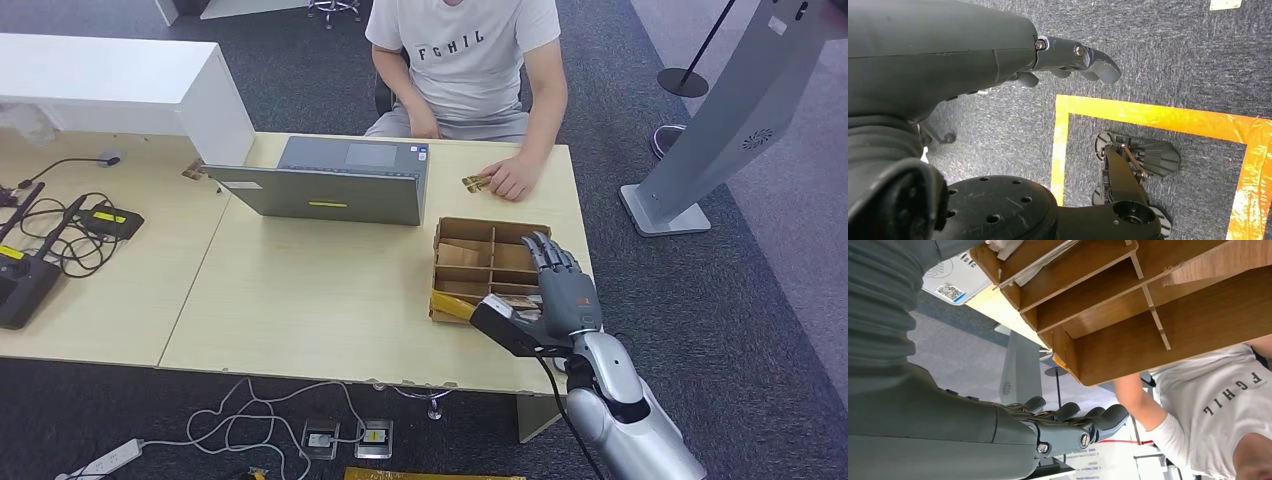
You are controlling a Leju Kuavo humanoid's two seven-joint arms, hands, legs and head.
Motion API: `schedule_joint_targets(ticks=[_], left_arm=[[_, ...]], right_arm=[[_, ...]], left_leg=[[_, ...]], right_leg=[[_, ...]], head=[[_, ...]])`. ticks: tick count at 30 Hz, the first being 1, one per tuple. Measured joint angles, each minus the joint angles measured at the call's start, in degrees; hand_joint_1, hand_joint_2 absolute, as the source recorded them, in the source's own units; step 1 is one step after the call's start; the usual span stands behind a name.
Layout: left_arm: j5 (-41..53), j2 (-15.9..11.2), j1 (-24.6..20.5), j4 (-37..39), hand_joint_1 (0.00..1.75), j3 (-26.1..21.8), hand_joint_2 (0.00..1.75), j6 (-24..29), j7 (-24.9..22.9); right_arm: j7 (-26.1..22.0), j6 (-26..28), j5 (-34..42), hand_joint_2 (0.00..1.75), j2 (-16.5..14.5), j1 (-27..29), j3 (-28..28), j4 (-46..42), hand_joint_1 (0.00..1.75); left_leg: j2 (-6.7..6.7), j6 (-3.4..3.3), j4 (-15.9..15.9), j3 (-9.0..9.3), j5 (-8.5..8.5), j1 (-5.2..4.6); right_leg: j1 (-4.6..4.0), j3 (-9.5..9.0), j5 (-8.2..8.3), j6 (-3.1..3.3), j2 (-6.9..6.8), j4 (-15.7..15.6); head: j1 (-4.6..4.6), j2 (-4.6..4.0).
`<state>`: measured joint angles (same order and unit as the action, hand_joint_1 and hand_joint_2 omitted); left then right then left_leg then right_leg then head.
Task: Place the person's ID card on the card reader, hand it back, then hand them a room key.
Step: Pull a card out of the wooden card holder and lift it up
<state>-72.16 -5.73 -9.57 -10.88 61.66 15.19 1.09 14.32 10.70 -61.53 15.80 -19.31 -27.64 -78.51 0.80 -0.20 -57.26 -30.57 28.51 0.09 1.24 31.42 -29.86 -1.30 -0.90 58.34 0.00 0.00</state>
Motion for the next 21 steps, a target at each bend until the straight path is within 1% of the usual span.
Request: schedule_joint_targets(ticks=[7,21], left_arm=[[-0.03,-0.02,0.00,0.00,0.00,0.00,0.00,0.05,-0.01],[-0.39,-0.04,0.01,0.00,0.00,0.00,0.00,0.58,-0.08]], right_arm=[[0.00,-0.19,0.00,1.75,0.00,-0.26,-0.36,0.01,0.00],[-0.15,-2.46,0.23,1.75,0.11,-2.34,-0.60,0.02,0.00]], left_leg=[[0.00,0.00,0.00,0.00,0.00,0.00],[-0.01,0.00,-0.01,0.02,0.00,0.00]], right_leg=[[0.00,0.00,0.00,0.00,0.00,0.00],[0.00,0.00,0.00,0.00,0.01,0.00]], head=[[0.00,0.00],[0.00,0.00]])
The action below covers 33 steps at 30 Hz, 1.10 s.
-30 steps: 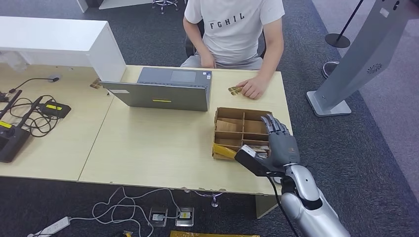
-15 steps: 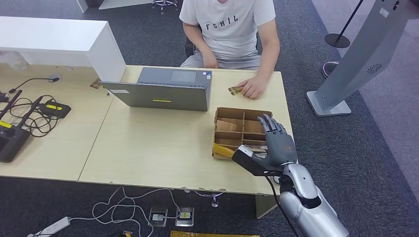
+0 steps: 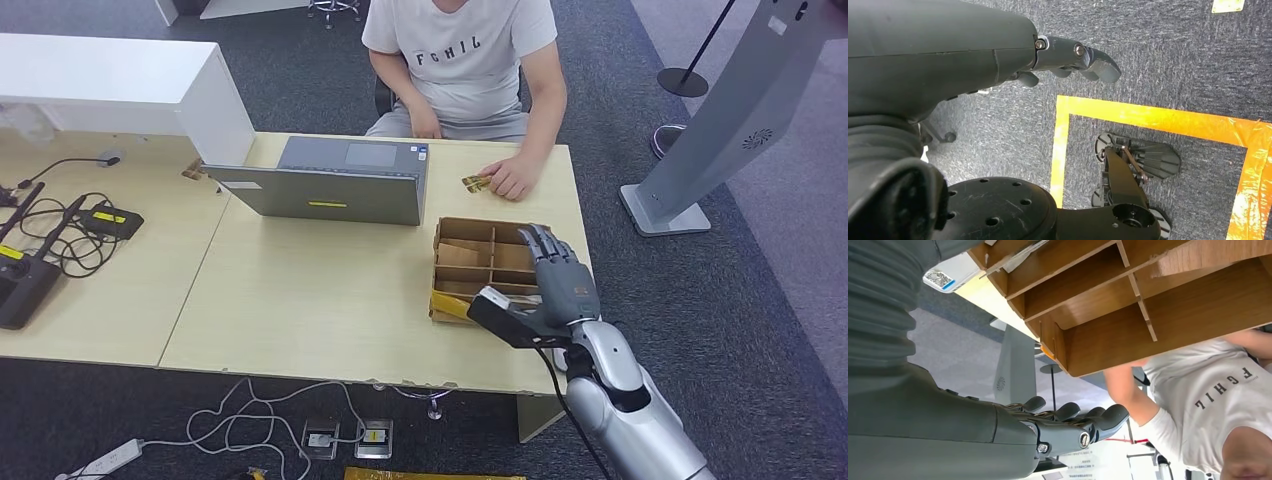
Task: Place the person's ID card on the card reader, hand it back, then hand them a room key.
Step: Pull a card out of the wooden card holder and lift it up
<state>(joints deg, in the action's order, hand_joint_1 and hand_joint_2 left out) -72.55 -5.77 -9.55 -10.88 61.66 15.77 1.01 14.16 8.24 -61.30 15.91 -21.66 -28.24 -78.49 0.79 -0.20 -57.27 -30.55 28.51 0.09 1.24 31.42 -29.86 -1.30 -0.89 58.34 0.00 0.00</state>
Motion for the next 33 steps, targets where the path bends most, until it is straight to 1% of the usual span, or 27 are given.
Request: schedule_joint_targets(ticks=[5,10,12,29,33], left_arm=[[-0.02,-0.03,0.00,0.00,0.00,0.00,0.00,0.00,-0.03],[-1.13,-0.11,0.07,0.00,0.00,-0.02,0.00,-0.24,-0.27],[-1.46,-0.13,0.15,0.00,0.00,-0.02,0.00,-0.24,-0.37],[-1.50,-0.34,0.17,0.00,0.00,-0.02,0.00,-0.25,-0.37],[-1.55,-0.37,0.17,0.00,0.00,-0.02,0.00,-0.35,-0.37]], right_arm=[[0.06,-0.35,-0.05,1.75,0.01,-0.14,0.00,0.00,0.00],[1.77,-7.10,-0.71,1.75,0.84,-0.16,0.01,-1.15,0.00],[1.86,-8.19,-0.78,1.75,1.16,-0.10,0.02,-1.90,0.00],[1.58,-8.65,-0.32,1.75,1.42,-0.09,0.02,-2.56,0.00],[0.33,-10.33,0.19,1.75,1.68,-0.09,-0.01,-2.96,0.00]], left_leg=[[0.00,0.00,0.00,0.00,0.00,0.00],[0.00,0.00,0.00,0.01,0.00,0.00],[-0.02,0.00,0.00,0.02,0.00,0.00],[-0.03,0.00,0.00,0.03,0.00,0.00],[-0.03,0.00,0.00,0.03,0.00,0.00]], right_leg=[[0.00,0.00,0.00,0.00,0.00,0.00],[0.00,0.00,0.00,0.00,0.00,0.00],[0.00,0.00,0.00,0.00,0.03,0.00],[0.00,0.00,0.00,0.00,0.03,0.00],[0.00,0.00,0.00,0.00,0.03,0.00]], head=[[0.00,0.00],[0.00,0.00],[0.00,0.00],[0.00,0.00],[-0.01,0.00]])
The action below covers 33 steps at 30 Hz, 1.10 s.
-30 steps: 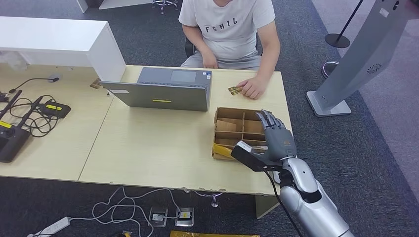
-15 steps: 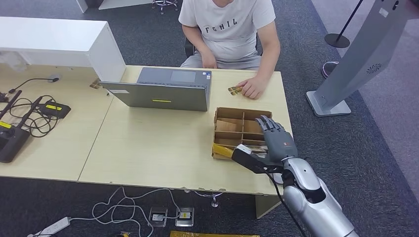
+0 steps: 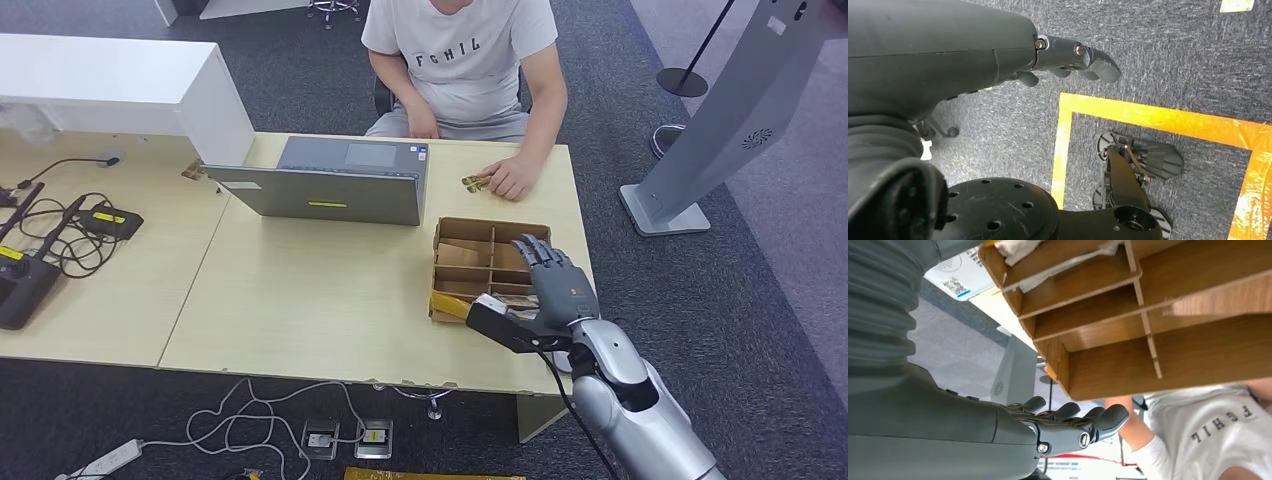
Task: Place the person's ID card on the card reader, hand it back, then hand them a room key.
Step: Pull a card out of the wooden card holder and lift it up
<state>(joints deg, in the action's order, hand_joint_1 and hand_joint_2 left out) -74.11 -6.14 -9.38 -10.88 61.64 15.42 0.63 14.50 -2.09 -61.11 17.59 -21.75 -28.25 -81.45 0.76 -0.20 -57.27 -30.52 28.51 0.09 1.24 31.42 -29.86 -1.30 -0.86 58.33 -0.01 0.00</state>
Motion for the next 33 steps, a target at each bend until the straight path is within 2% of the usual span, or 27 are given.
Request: schedule_joint_targets(ticks=[8,12,21,33], left_arm=[[-0.31,-0.19,0.05,0.00,0.00,-0.02,0.00,-0.82,0.02],[-0.30,-0.38,0.06,0.00,0.00,-0.02,0.00,-1.04,0.09],[-0.30,-0.55,0.07,0.00,0.00,-0.02,0.00,-1.11,0.15],[-0.38,-0.55,0.06,0.00,0.00,-0.02,0.00,-0.50,0.13]], right_arm=[[0.10,-5.85,2.84,1.75,2.97,0.04,-0.08,-5.52,0.00],[0.84,-6.88,3.81,1.75,4.30,0.37,-0.38,-7.97,0.00],[1.68,-6.56,4.85,1.75,5.77,0.92,-1.15,-10.22,0.00],[2.70,-3.04,6.34,1.75,6.21,2.31,-2.72,-10.12,0.00]], left_leg=[[0.00,0.00,0.00,0.00,0.00,0.00],[0.00,0.00,0.00,0.00,0.00,0.00],[0.00,0.00,0.00,0.00,0.00,0.00],[0.00,0.00,0.01,-0.01,0.00,0.00]], right_leg=[[0.00,0.00,0.00,0.00,0.00,0.00],[0.00,0.00,0.00,0.00,0.00,0.00],[0.00,0.00,0.00,0.00,-0.01,0.00],[0.00,0.00,0.00,0.00,-0.01,0.00]], head=[[0.00,0.00],[0.00,0.00],[0.00,0.00],[0.00,0.00]])
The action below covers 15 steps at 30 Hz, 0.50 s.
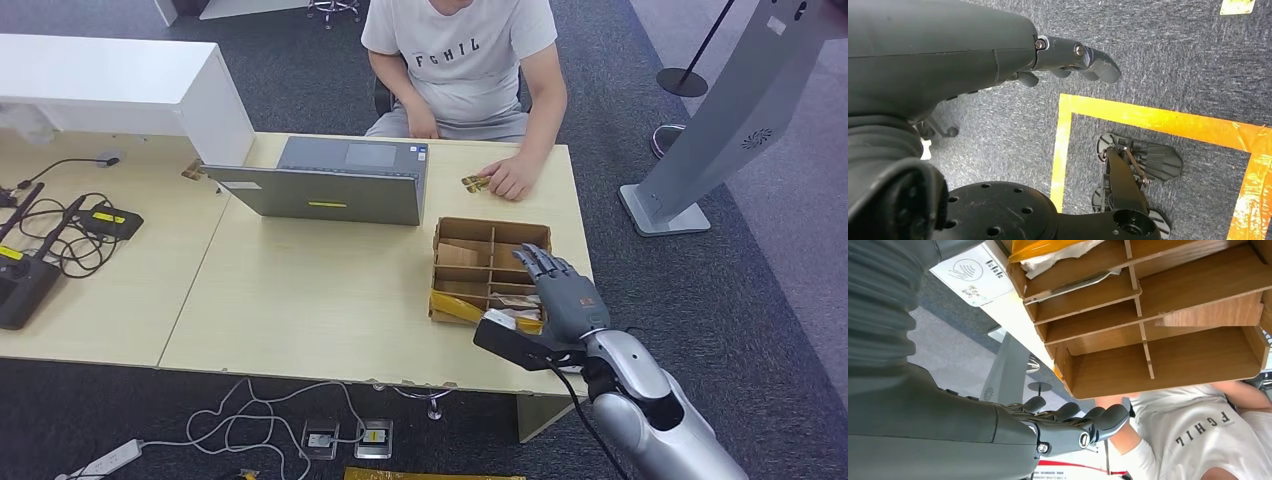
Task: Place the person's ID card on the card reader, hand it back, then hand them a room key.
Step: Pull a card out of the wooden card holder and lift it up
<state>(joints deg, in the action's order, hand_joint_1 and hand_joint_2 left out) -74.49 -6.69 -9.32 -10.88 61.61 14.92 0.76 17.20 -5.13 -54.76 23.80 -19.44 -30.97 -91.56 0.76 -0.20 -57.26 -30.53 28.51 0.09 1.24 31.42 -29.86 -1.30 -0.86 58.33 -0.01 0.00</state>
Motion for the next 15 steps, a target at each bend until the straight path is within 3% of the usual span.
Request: schedule_joint_targets(ticks=[15], left_arm=[[-0.02,0.00,0.00,0.00,0.00,0.00,0.00,0.03,0.00]], right_arm=[[-0.08,0.56,-0.29,1.75,-0.04,-0.02,-1.36,0.21,0.00]], left_leg=[[0.00,0.00,0.00,-0.01,0.00,0.00]], right_leg=[[0.00,0.00,0.00,0.00,0.00,0.00]], head=[[0.01,0.00]])
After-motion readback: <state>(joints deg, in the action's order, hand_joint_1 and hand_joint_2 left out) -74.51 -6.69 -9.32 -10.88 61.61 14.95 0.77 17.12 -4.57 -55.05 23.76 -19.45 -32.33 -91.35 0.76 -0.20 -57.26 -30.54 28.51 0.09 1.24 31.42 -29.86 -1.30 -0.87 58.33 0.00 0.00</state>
